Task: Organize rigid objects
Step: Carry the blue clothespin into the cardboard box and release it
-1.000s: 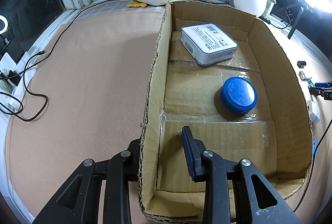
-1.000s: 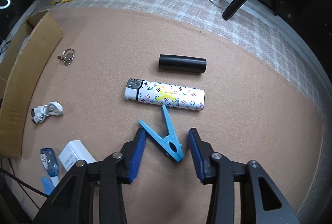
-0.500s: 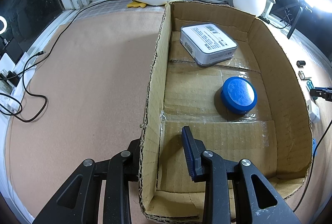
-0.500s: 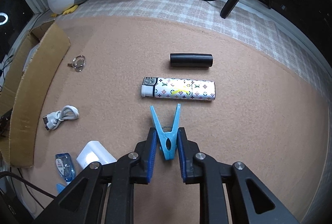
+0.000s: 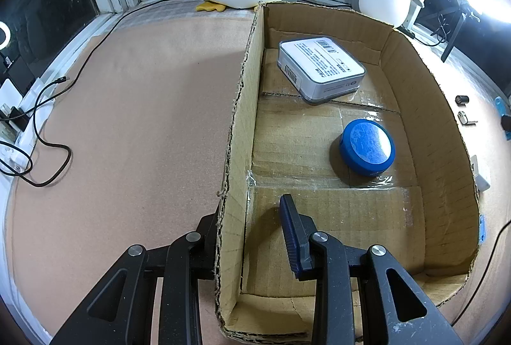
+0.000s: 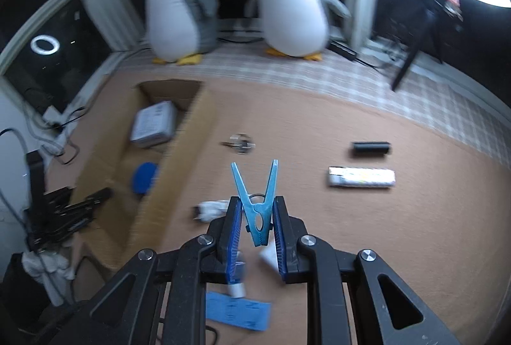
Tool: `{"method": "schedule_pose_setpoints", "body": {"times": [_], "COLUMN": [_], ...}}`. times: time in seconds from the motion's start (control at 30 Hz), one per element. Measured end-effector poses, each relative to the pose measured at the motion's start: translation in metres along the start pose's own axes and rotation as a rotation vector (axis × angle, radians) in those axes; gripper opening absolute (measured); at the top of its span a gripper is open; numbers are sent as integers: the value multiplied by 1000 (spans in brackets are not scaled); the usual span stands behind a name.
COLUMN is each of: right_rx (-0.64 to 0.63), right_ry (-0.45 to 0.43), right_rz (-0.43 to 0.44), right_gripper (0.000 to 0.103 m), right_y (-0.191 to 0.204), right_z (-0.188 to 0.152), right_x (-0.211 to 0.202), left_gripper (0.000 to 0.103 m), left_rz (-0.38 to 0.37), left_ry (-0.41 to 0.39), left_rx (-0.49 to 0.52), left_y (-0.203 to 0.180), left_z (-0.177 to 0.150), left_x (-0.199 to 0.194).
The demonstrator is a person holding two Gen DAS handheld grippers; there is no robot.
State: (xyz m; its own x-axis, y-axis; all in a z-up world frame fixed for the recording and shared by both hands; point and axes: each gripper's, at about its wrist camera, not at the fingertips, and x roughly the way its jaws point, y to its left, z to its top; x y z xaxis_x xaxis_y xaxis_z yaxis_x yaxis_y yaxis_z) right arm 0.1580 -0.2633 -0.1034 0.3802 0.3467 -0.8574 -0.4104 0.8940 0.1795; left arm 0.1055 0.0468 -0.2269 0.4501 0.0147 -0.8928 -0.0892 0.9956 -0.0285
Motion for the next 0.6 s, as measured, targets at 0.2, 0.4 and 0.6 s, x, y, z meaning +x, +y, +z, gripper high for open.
{"method": "schedule_pose_setpoints", "body": {"times": [0.2,0.4,0.6], "right_rx": [-117,-227,-272], "right_ry": [14,74,129], "right_rz": [105,175,193], "right_gripper": [18,18,18], "right_y": [68,127,156], "right_z": [-3,-16,-24], "right_x": [-4,17,46], "left_gripper": [32,32,32], "left_rz": [-3,-4,-5], "left_ry": [0,-2,-2], "left_rx": [-3,-10,-10], "left_y": [1,0,0], "left_z": [0,0,0], "left_x": [0,0,0]}}
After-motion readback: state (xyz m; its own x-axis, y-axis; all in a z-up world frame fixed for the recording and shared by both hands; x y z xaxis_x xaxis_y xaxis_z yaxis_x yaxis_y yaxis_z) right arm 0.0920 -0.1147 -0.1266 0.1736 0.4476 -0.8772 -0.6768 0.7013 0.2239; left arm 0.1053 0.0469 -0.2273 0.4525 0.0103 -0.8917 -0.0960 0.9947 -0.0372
